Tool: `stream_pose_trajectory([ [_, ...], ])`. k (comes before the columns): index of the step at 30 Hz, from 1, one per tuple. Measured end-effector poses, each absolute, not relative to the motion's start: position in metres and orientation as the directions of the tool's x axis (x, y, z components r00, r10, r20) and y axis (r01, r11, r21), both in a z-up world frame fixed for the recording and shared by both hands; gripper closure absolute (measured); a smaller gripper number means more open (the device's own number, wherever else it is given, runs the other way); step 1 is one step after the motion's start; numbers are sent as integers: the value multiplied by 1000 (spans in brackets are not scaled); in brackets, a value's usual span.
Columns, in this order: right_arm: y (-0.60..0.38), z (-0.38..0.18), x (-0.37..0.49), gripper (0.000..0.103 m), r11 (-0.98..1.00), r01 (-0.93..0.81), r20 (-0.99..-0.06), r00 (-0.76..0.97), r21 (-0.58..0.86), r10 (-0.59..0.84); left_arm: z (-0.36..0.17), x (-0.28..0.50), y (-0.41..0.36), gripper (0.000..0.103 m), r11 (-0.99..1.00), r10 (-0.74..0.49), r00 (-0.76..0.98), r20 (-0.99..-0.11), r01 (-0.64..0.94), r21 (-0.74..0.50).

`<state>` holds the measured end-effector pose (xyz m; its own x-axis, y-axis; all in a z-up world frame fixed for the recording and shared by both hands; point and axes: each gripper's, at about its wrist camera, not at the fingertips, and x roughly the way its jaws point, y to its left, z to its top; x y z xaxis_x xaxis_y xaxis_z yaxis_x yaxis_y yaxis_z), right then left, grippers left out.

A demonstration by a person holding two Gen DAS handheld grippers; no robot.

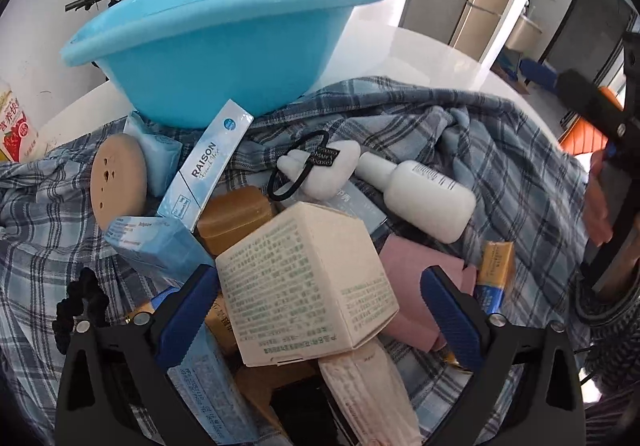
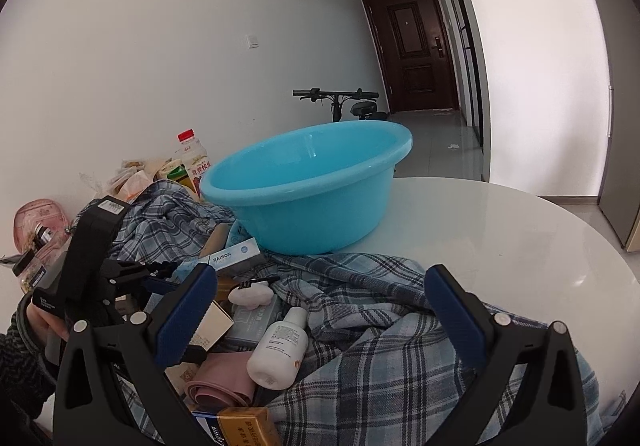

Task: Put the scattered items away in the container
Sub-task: 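Lower the left tool onto the white green-text box and close it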

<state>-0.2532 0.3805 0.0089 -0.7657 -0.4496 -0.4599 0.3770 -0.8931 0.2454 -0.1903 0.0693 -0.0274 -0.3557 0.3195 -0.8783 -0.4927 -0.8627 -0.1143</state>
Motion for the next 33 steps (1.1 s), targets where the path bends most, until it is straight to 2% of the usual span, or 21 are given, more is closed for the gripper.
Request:
stream_pose_trajectory([
  [1, 380, 8, -253, 0, -893, 379, -463, -763, 244, -451, -25, -190, 69, 24, -870, 300, -374, -878, -486, -90],
  [10, 379, 4, -253, 0, -891, 383, -479, -752, 243, -453, -20, -179, 77, 28, -841, 292, -392, -873, -539, -39],
  [13, 379, 3, -254, 0, -893, 379, -484, -750, 245, -451, -21, -180, 77, 28, -840, 293, -380, -877, -541, -47],
  [17, 377, 2, -255, 0, -891, 384, -501, -737, 242, -453, -33, -185, 75, 15, -845, 279, -319, -906, -530, -74],
  [23, 366, -3, -255, 0, -891, 408, -533, -718, 200, -448, -38, -191, 71, 15, -854, 289, -298, -910, -509, -105],
  [28, 363, -7, -257, 0, -891, 411, -548, -708, 195, -446, -34, -193, 65, 15, -846, 347, -297, -889, -509, -160],
  [29, 363, -8, -257, 0, -891, 410, -552, -705, 193, -444, -35, -193, 66, 19, -842, 347, -288, -892, -515, -162],
  [30, 363, -9, -258, 0, -889, 415, -557, -700, 192, -447, -36, -192, 68, 28, -840, 338, -282, -898, -520, -153],
  [33, 361, -9, -257, 0, -886, 425, -551, -702, 185, -452, -35, -188, 71, 30, -844, 295, -332, -896, -529, -82],
])
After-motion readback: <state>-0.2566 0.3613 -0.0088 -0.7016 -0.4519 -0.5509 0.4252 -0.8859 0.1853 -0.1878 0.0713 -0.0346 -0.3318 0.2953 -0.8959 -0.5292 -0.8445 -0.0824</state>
